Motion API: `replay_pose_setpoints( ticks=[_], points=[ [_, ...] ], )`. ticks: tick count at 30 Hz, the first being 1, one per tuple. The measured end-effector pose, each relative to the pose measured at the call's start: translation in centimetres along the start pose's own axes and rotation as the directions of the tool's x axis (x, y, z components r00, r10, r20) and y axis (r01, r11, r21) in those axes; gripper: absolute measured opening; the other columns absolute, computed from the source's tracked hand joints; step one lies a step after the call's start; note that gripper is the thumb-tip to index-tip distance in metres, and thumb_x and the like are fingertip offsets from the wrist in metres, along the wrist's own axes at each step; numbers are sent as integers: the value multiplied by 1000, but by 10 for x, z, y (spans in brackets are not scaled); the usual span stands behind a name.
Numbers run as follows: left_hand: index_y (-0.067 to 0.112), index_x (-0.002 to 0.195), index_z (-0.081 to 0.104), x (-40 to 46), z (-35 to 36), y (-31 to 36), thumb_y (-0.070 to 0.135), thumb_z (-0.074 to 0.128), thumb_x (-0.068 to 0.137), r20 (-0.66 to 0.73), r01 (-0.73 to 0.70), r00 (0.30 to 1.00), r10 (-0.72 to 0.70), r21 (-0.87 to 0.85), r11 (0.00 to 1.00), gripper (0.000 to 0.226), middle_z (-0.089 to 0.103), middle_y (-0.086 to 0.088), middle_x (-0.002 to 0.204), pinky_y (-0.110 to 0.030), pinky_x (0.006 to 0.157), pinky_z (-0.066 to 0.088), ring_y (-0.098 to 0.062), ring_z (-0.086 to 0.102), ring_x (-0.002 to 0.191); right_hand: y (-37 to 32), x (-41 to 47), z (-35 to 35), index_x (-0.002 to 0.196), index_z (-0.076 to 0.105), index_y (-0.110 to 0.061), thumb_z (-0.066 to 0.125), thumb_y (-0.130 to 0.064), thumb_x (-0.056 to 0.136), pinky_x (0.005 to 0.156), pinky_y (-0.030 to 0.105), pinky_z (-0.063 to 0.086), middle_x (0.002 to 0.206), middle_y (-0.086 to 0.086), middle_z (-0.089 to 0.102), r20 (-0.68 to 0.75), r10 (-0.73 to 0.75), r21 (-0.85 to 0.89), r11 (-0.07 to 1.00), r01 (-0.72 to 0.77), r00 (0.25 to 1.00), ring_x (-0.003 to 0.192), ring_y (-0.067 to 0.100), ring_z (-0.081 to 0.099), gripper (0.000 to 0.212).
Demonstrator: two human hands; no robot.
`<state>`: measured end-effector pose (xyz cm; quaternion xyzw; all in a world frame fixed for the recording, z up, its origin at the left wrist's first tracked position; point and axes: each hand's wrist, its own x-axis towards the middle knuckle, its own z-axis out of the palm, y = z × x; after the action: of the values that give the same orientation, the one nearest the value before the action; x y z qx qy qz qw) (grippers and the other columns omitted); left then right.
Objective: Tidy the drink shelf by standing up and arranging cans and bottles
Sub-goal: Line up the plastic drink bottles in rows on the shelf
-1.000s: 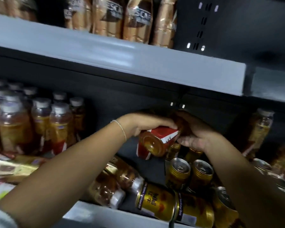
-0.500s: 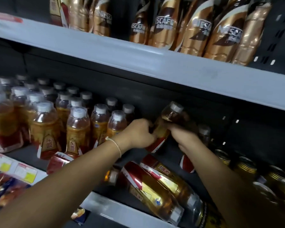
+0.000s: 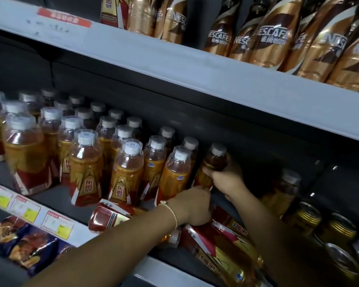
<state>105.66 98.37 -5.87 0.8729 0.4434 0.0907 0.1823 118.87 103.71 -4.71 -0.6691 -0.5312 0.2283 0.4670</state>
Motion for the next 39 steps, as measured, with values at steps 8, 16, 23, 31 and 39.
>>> replay_pose_setpoints(
  ticks=[8, 16, 23, 31, 39],
  points=[
    [2, 149, 26, 1, 11, -2, 43, 35, 103, 60, 9, 998, -7, -33, 999, 63, 29, -20, 153, -43, 113, 33, -31, 31, 140, 8, 9, 4, 149, 42, -28, 85, -32, 78, 109, 35, 42, 147, 3, 53, 17, -35, -157, 987, 37, 999, 133, 25, 52, 83],
    [10, 156, 8, 3, 22, -9, 47, 32, 102, 46, -1, 999, 4, -69, 998, 69, 9, -17, 162, -38, 118, 17, -28, 8, 150, 8, 7, 7, 150, 41, -17, 80, -39, 82, 115, 45, 36, 149, 9, 49, -21, -115, -339, 935, 101, 993, 139, 33, 42, 81],
    [16, 146, 36, 5, 16, -3, 37, 39, 101, 39, -28, 999, 29, -35, 999, 49, 52, -14, 133, -41, 96, 47, -28, 56, 111, 5, -4, 0, 139, 55, -14, 77, -37, 87, 103, 29, 42, 136, 9, 61, 26, -154, -356, 922, 153, 988, 125, 30, 56, 60],
    [7, 116, 60, 25, 11, 41, 16, 52, 90, 3, -44, 999, 44, -56, 997, 28, 62, -12, 112, -33, 82, 53, -23, 60, 97, 8, -35, -61, 149, 44, -10, 68, -20, 95, 109, 31, 43, 141, 9, 58, 52, -192, -225, 954, 199, 980, 130, 23, 55, 60],
    [6, 113, 60, 60, 28, 137, 12, 53, 86, -182, -235, 957, 226, -30, 972, 29, 63, -19, 110, -37, 81, 51, -36, 61, 102, 25, -49, -197, 116, 68, -10, 64, -16, 93, 80, 20, 42, 107, 10, 72, -218, -284, -396, 900, 182, 934, 99, 27, 67, 24]
  ],
)
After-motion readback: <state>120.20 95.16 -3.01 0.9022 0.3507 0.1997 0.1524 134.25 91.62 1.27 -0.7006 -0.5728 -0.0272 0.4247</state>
